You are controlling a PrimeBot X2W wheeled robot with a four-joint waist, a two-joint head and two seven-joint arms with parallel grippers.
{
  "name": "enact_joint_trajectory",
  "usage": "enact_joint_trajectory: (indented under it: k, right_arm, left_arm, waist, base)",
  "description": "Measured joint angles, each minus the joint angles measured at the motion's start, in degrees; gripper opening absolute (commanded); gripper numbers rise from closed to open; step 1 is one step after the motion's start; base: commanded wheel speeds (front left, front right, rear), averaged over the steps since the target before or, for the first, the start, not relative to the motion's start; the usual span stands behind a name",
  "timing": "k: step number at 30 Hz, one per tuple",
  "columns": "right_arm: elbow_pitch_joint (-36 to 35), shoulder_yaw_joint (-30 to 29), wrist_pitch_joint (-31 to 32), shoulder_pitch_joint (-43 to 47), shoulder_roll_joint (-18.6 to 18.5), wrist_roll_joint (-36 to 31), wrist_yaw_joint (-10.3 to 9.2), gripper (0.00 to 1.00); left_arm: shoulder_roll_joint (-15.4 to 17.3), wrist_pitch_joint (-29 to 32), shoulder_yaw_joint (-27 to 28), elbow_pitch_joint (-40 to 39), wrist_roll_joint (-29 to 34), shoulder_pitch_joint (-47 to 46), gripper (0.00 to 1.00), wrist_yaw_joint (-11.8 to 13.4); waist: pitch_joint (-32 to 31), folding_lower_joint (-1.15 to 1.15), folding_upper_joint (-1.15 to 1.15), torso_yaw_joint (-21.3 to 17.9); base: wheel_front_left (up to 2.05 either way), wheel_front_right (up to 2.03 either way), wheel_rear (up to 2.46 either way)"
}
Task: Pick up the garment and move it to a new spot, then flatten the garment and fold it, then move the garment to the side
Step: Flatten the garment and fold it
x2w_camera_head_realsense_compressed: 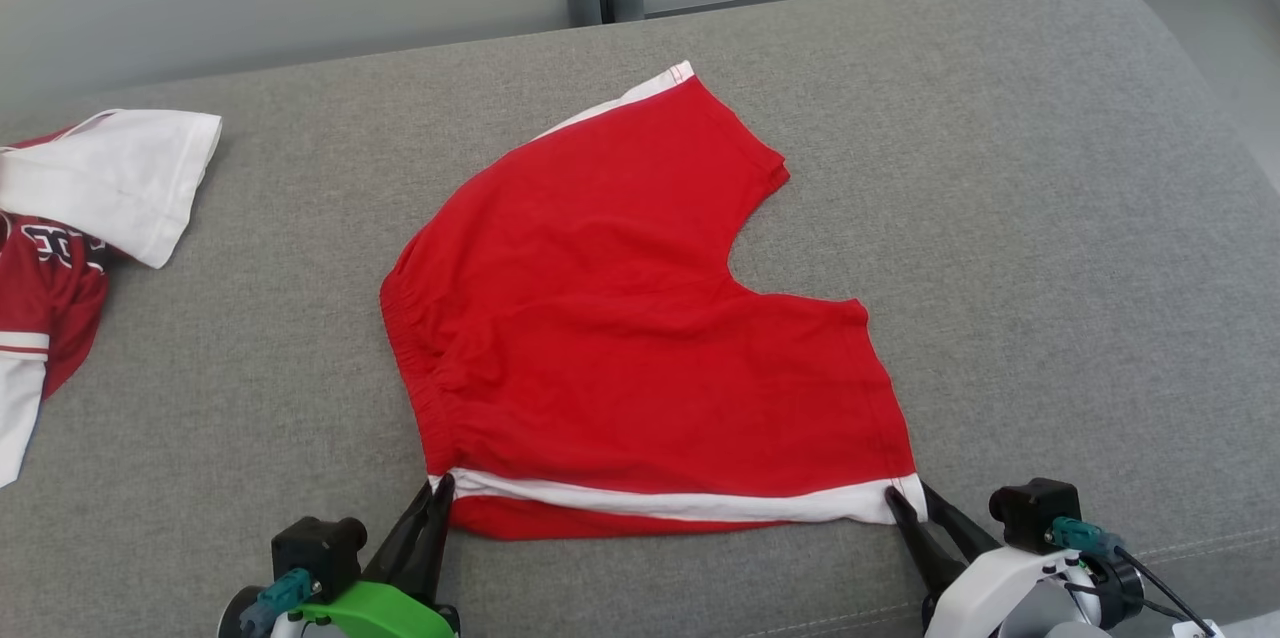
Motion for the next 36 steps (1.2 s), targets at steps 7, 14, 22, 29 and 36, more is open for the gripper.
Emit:
enact_joint_trajectory:
  k: [7,14,22,29,36]
  right_arm:
    - [1.67,1.56,0.00,-0.52,0.02,1.29,0.03,0.00]
    - [0.77,2.61,-0.62,-0.83,0.04,3.91,0.03,0.00]
    - [-3.61,1.33,-1.67,-3.31,-1.21,7.56,0.07,0.00]
    - [-6.62,0.32,-1.75,-4.11,-2.66,9.01,0.07,0.00]
    - [-10.39,-0.42,-2.18,-4.45,-3.74,10.21,0.07,0.00]
  left_arm:
    - [0.00,-0.15,0.00,0.52,0.00,0.01,0.00,0.00]
    - [-0.32,-0.66,0.88,0.30,-0.97,0.01,0.00,-0.05]
    - [-0.57,-0.77,1.53,-1.58,-2.85,0.02,0.00,-0.49]
    - [-0.82,-1.24,1.64,-4.16,-3.44,0.01,0.00,-0.52]
    - [-0.83,-1.66,1.90,-6.71,-3.70,0.02,0.00,-0.55]
  waist:
    - [-0.52,0.00,0.00,0.06]
    - [-1.14,0.00,0.00,-0.24]
    - [-2.04,0.00,0.00,-0.60]
    - [-2.47,0.00,0.00,-0.69]
    - [-2.82,0.00,0.00,-0.67]
  base:
    - [0.00,0.00,0.00]
    - [0.00,0.00,0.00]
    - [0.00,0.00,0.00]
    - [0.00,0.00,0.00]
    - [0.00,0.00,0.00]
